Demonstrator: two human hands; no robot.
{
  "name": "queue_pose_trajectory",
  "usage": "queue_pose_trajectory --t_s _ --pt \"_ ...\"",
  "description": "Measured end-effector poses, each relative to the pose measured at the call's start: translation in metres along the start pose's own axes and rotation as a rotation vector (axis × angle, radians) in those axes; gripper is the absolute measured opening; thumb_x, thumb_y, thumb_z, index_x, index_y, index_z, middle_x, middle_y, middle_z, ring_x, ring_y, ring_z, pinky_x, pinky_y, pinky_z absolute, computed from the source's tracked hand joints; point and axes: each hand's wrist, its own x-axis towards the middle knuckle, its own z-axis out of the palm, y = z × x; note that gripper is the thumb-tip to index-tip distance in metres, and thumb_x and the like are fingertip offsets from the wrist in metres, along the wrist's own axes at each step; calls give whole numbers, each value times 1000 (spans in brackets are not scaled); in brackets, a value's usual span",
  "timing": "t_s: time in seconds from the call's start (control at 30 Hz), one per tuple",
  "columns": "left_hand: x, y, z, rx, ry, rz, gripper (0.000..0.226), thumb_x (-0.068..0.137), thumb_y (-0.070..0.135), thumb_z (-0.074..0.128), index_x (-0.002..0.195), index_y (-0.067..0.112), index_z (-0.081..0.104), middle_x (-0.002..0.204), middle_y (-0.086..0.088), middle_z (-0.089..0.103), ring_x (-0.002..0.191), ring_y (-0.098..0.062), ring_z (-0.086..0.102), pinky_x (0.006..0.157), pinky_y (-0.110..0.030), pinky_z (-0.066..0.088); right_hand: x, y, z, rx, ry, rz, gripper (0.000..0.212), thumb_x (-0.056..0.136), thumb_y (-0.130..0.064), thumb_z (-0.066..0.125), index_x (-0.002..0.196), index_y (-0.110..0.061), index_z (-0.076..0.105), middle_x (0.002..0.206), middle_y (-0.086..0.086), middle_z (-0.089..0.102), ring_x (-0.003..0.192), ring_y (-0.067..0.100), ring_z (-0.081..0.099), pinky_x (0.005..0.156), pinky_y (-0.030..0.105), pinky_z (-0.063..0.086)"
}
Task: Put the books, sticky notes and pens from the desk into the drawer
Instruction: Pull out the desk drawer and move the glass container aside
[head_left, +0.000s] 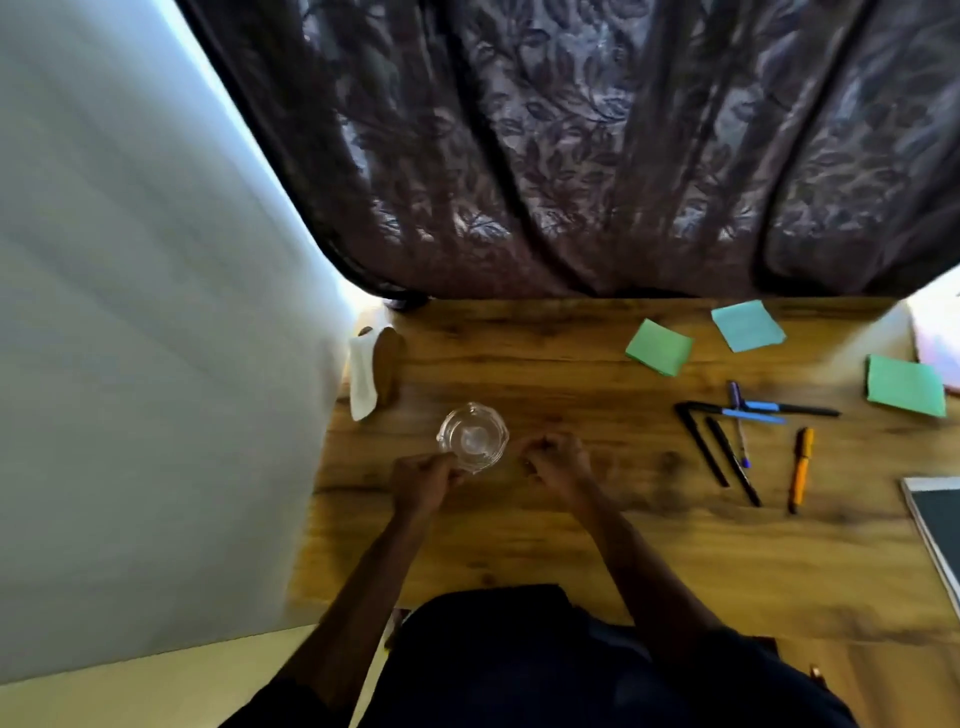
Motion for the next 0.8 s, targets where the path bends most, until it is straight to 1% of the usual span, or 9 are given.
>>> queue_pose_trajectory --t_s 0.1,0.17,0.23,0.27,0.37,0.47,0.53,0.63,0.8 --pt "14 -11 -36 -6 60 -17 17 84 16 70 74 6 80 70 -9 77 75 -29 76 77 -42 60 0 -15 28 109 -82 23 26 95 7 55 79 -8 67 72 8 67 51 5 65 48 18 51" --pt "26 -17 -57 -8 108 -34 13 83 18 73 76 10 80 70 -5 77 75 -25 77 80 -44 61 -2 -24 39 152 -143 43 25 99 10 48 82 -3 61 75 10 61 44 0 61 43 15 48" --pt "35 -20 -75 -27 172 -46 9 83 16 76 82 8 80 70 -4 77 72 -22 77 77 -43 63 -1 -28 49 161 -176 70 25 100 7 48 81 -6 60 76 12 60 44 1 61 42 15 47" --pt "38 -20 -82 -44 207 -50 10 83 14 77 87 5 80 71 -6 77 72 -22 76 72 -38 63 0 -27 53 138 -187 86 23 100 4 50 83 -7 60 76 12 61 46 2 61 42 15 47" --pt "42 -21 -97 -75 269 -64 13 83 9 78 93 3 76 78 -10 76 72 -23 75 66 -31 59 4 -25 64 68 -195 140 13 100 0 52 93 -4 62 76 8 64 47 4 61 42 17 46" --pt "54 -31 -106 -89 284 -118 12 79 12 80 88 5 77 72 -6 77 70 -23 76 72 -37 63 6 -23 72 34 -209 181 9 101 -3 54 97 -4 61 76 5 65 48 4 61 42 18 47" --pt "60 -37 -110 -82 261 -144 11 79 13 80 83 3 78 68 -6 76 69 -22 77 74 -39 63 5 -23 74 47 -231 195 14 101 -1 53 90 -5 61 77 7 65 51 7 61 42 19 46" --pt "67 -42 -114 -112 238 -154 8 80 11 80 76 6 76 68 -8 76 67 -26 77 76 -43 63 5 -22 78 68 -236 209 26 100 4 50 79 -8 58 75 9 62 47 7 58 39 19 43" --pt "79 -57 -119 -84 221 -179 18 82 14 80 89 -3 75 71 -10 77 65 -23 77 75 -45 64 9 -18 86 36 -221 189 22 99 2 55 81 -9 61 75 10 65 49 10 60 44 23 42"
